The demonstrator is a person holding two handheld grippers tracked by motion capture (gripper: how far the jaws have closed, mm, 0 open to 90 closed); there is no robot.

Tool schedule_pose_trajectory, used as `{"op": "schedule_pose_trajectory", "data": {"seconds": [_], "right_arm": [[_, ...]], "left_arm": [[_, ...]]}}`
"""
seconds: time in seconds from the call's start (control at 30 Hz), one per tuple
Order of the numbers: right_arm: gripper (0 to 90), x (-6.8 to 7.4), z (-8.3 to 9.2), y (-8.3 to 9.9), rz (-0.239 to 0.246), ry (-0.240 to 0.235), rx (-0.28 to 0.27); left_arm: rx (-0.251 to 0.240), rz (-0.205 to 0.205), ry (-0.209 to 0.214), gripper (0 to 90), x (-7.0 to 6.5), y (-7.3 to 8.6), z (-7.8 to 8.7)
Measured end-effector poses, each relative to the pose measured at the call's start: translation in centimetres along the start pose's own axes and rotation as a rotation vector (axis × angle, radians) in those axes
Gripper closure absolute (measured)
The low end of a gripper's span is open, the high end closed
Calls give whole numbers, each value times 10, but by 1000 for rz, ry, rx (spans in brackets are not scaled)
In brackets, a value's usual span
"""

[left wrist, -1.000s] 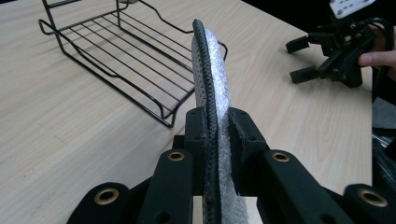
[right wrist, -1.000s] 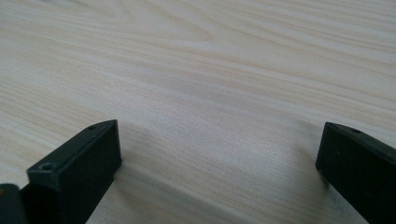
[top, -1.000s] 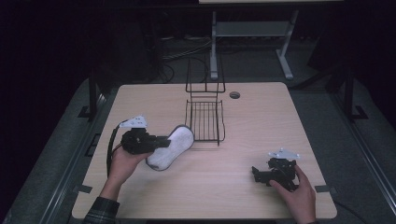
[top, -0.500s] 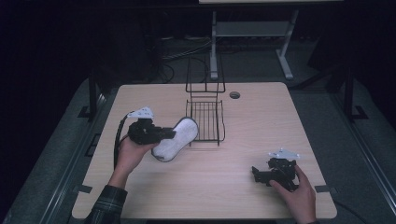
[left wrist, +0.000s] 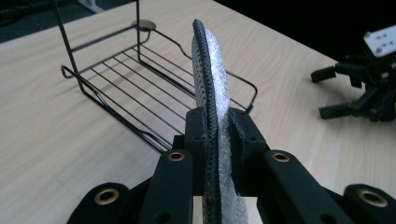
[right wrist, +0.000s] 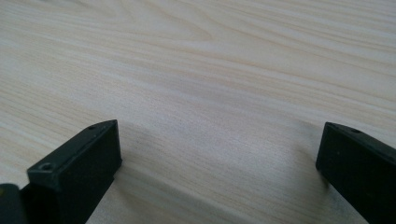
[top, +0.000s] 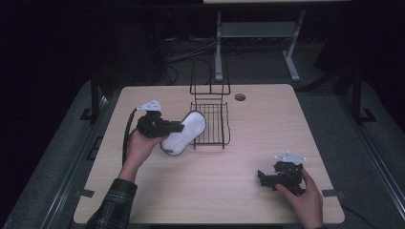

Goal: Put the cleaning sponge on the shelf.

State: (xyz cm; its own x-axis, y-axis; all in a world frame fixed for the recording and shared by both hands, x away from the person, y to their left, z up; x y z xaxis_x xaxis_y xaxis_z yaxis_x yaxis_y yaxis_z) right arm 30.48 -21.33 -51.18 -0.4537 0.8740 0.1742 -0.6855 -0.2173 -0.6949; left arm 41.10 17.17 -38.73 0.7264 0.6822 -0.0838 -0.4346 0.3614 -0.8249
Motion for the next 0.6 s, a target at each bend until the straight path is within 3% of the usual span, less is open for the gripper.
{"op": "schedule_pose_trajectory", "data": {"seconds": [0.5,0.6], "right_arm": [[0,0,0,0,-1,0,0],[0,0,0,0,-1,0,0]], "left_arm": [[-20,25,-9,784,11,-22,-29],[-12,12,-14,785,12,-25,-34]]}}
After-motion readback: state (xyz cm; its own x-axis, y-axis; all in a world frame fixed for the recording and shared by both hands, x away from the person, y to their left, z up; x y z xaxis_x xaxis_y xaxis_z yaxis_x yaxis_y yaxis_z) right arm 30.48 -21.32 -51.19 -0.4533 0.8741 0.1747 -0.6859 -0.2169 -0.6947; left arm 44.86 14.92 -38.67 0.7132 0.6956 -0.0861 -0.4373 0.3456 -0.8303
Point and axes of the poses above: each handheld gripper's, and its own axes: z roughly backward along the jaws, y roughly out of its underside, x roughly to its left, the point moved 4 cm from there along -z, roughly forward along the jaws, and after that the axes turned 12 degrees about -y, right-handed, at the moved point
